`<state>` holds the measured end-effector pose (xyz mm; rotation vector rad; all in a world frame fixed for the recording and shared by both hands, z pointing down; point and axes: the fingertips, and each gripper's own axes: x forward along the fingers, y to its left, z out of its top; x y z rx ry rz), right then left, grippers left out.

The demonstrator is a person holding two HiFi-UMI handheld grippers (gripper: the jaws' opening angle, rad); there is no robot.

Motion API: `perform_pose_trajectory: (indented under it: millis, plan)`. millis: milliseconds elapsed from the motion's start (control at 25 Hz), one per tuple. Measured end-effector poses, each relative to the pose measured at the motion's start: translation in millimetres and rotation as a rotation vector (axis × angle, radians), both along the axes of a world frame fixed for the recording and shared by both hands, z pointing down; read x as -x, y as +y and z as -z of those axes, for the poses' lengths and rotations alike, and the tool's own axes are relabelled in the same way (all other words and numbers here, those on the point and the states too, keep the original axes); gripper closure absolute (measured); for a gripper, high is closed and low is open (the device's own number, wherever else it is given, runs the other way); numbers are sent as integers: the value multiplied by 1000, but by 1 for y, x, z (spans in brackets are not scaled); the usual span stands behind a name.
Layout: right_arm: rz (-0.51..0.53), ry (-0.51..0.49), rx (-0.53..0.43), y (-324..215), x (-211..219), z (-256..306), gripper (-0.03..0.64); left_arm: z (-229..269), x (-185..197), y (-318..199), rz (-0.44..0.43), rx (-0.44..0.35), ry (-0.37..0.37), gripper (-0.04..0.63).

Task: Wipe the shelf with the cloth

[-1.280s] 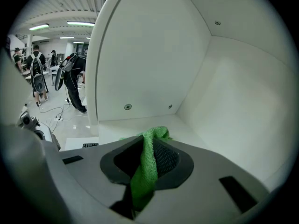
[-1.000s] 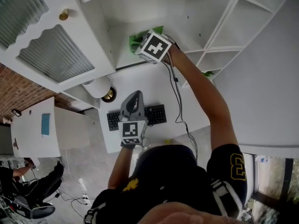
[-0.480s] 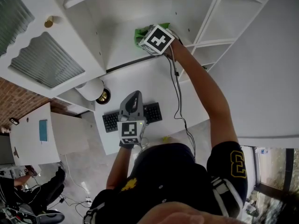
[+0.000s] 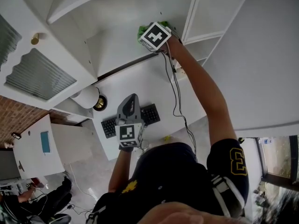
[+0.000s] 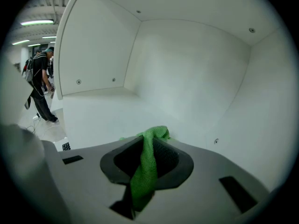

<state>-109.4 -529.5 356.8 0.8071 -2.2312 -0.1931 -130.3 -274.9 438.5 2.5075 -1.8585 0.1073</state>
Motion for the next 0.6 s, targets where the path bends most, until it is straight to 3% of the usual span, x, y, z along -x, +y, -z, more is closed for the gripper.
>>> perform_pose_trajectory:
  millis: [240, 600]
  plan:
    - [-113, 10, -63, -11, -19, 6, 558, 1, -13, 2, -25, -6, -8, 577]
    - [-254, 29, -64, -24, -50, 5, 558, 2, -4, 10, -1, -7, -5, 577]
